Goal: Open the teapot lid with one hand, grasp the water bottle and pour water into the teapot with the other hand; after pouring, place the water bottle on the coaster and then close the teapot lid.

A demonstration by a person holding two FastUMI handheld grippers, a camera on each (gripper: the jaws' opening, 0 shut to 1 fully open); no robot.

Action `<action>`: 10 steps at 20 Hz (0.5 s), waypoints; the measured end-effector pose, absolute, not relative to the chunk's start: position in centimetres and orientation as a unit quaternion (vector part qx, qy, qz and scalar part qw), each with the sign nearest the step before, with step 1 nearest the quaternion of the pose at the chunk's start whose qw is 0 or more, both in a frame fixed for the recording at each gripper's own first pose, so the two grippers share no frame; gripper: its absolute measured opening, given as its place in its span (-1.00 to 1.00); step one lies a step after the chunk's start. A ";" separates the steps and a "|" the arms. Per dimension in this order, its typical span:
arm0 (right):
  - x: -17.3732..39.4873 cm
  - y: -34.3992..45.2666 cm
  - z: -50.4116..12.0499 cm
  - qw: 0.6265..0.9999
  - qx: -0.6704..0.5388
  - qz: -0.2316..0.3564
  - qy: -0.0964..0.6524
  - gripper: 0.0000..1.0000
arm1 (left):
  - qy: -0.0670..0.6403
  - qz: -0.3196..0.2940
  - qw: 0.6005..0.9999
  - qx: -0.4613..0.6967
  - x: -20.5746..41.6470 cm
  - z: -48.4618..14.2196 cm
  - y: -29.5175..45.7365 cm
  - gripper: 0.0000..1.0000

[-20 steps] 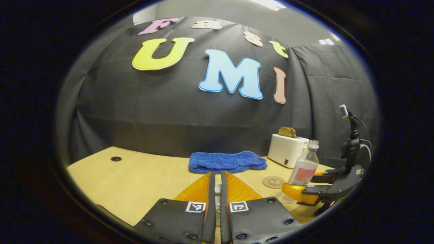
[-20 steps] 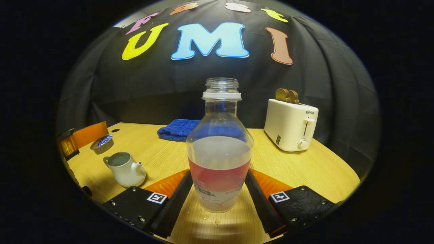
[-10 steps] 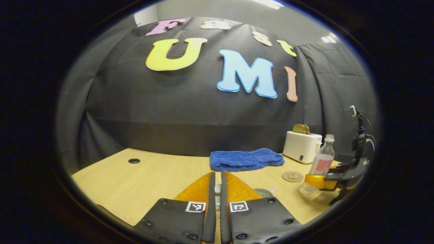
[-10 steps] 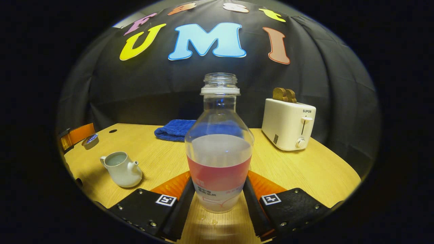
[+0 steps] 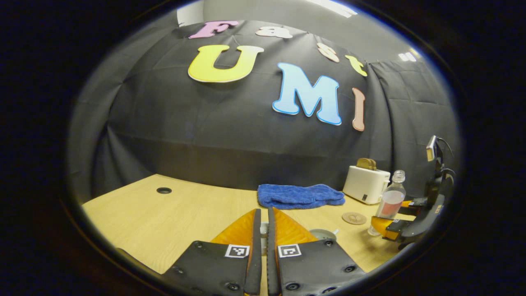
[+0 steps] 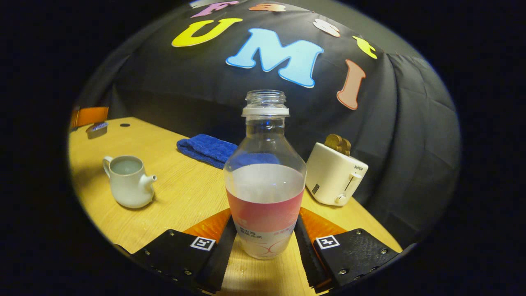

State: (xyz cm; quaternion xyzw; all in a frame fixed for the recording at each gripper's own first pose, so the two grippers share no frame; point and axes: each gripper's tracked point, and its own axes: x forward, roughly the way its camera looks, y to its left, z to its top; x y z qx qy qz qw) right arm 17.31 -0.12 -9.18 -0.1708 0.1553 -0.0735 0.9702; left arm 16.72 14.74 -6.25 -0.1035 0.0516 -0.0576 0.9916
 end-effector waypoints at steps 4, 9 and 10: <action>17.4 1.0 -9.1 0.946 -0.272 -0.065 0.164 0.48 | 0.052 -0.056 0.991 -0.113 16.8 -6.4 15.2 -0.77; 17.7 1.9 -7.5 0.901 -0.401 -0.053 0.159 0.48 | 0.053 -0.052 0.989 -0.129 16.8 -6.5 16.1 -0.77; 17.8 1.9 -7.3 0.891 -0.421 -0.051 0.159 0.48 | 0.054 -0.051 0.988 -0.134 16.8 -6.5 16.3 -0.77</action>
